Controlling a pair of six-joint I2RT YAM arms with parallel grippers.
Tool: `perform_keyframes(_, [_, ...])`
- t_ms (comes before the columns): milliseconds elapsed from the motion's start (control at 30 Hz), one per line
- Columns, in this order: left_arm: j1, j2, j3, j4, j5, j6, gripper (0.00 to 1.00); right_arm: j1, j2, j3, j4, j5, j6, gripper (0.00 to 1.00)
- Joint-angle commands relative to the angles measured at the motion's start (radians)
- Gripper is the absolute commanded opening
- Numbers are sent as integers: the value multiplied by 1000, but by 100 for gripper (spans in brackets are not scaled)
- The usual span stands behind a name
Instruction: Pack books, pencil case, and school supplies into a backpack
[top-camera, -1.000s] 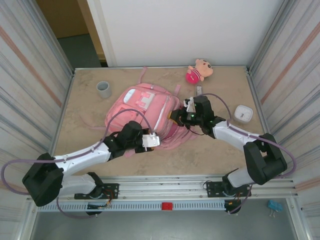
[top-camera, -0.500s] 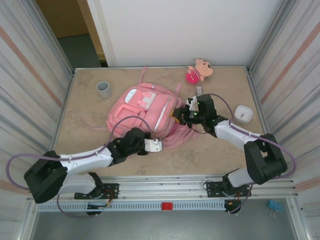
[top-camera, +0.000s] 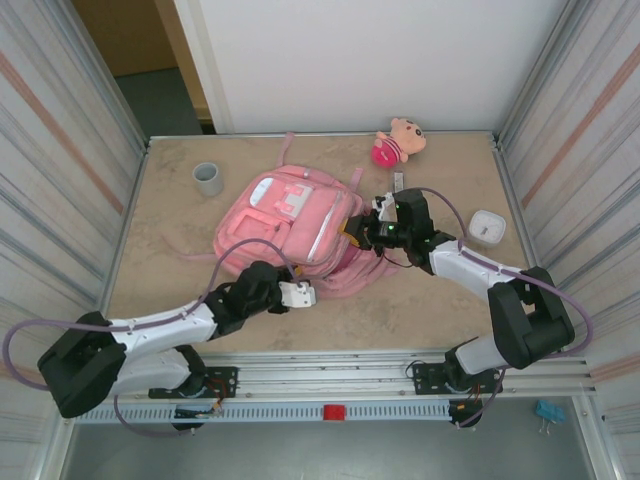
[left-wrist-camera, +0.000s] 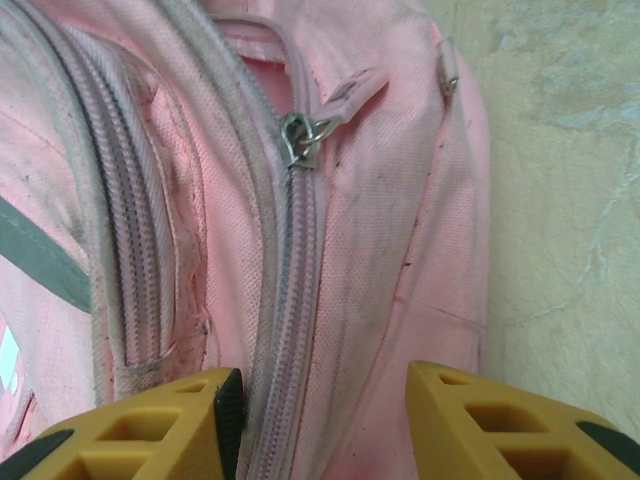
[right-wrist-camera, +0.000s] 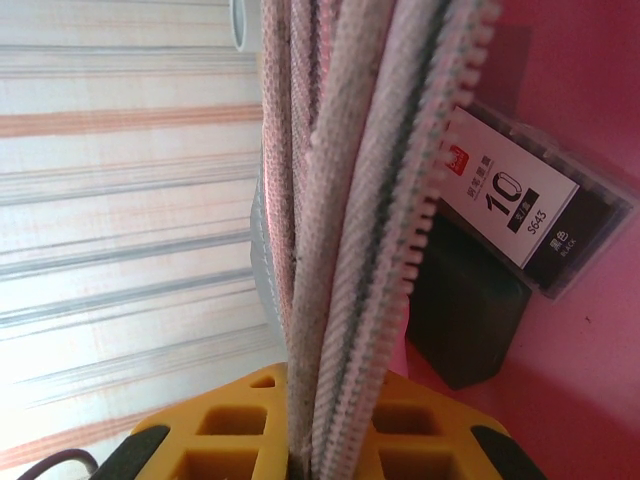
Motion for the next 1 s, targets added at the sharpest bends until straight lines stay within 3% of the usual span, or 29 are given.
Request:
perform_keyframes(0, [9,37,11,70,45,8,48,1,-52,9,55,-58,26,14])
perform_keyframes(500, [40,142,64,180,141,8,47,2,-29,12,121,-95,60,14])
perform_keyframes(567, [53,162,59,213,140,-6,42,1,-25,12,127,-100,64,14])
perform_keyframes(700, [54,151,80,171,150,-33,12,-11,-28,1,113,-95,53,15])
perform_keyframes(767, [54,116,96,112,174,-67,3,-27,-30,-15,77,-77,30,20])
perform_keyframes(967, [62,24,126,-5,195,-213,0,-71,-140,-24,-218,60,-204,47])
